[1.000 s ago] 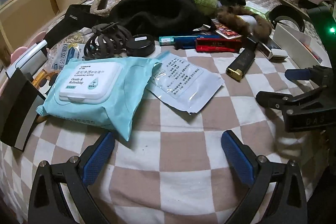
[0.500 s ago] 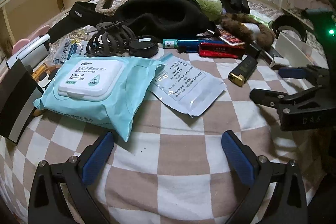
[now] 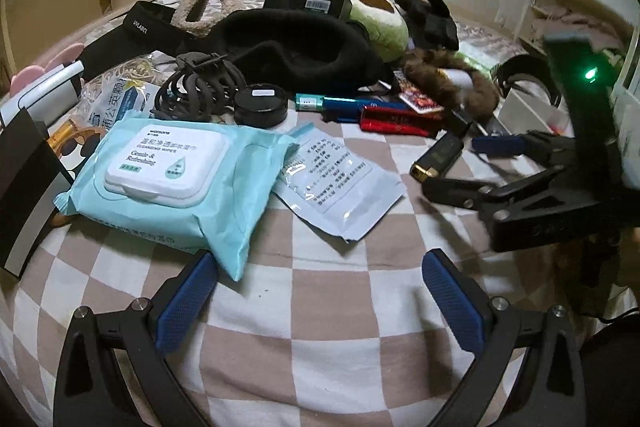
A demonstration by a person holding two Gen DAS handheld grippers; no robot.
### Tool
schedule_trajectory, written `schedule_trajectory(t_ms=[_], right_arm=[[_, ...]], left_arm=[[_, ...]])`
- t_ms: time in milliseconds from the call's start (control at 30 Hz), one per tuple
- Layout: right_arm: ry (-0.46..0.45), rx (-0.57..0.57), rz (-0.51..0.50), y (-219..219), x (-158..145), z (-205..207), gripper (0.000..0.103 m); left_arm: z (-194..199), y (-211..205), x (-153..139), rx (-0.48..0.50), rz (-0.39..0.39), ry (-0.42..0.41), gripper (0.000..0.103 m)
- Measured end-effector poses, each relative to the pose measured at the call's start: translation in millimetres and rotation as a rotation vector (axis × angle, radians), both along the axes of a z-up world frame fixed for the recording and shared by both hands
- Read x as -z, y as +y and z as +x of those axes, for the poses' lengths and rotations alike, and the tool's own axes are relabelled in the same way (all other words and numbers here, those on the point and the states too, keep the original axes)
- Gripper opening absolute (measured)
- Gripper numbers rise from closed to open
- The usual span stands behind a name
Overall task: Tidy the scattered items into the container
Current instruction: 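Lower the right gripper onto the black cylindrical case and close, then lift the black case with the right gripper while the left gripper grasps the long red lighter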
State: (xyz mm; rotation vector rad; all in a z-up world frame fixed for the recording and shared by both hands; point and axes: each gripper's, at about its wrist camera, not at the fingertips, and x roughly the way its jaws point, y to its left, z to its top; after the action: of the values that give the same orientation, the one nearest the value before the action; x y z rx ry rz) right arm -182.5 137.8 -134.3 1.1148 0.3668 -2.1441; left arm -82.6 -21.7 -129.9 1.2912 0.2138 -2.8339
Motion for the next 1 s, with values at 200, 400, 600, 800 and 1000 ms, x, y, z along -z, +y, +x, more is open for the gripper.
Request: schedule_trajectory(t_ms=[200, 400, 600, 800, 1000], right_arm=[[-0.032, -0.026, -0.012, -9.2, 5.1, -12.8, 0.102], [-0.042, -0.016, -0.045, -5.2, 3.5, -18.1, 0.083], [0.0, -0.026, 0.021, -12.7, 2.0, -3.0, 0.082], [-0.079, 0.07, -0.052, 4.8, -7.3, -4.7, 0.082], [-0.14, 0.219, -0.146, 32.8, -18.4, -13.2, 0.082]], left_arm=[[-0.3, 1.1, -1.5, 0.001, -0.001, 0.005, 0.103], [-0.1, 1.9, -6.2, 0.009, -0.006, 0.02, 0.103], [-0.6, -0.6, -9.5, 0.006, 0.02, 0.031, 0.103], [-5.6, 6.3, -15.8, 0.021, 0.009, 0.059, 0.102], [-20.4, 20.2, -33.3, 0.064, 0.001, 0.115, 0.102]])
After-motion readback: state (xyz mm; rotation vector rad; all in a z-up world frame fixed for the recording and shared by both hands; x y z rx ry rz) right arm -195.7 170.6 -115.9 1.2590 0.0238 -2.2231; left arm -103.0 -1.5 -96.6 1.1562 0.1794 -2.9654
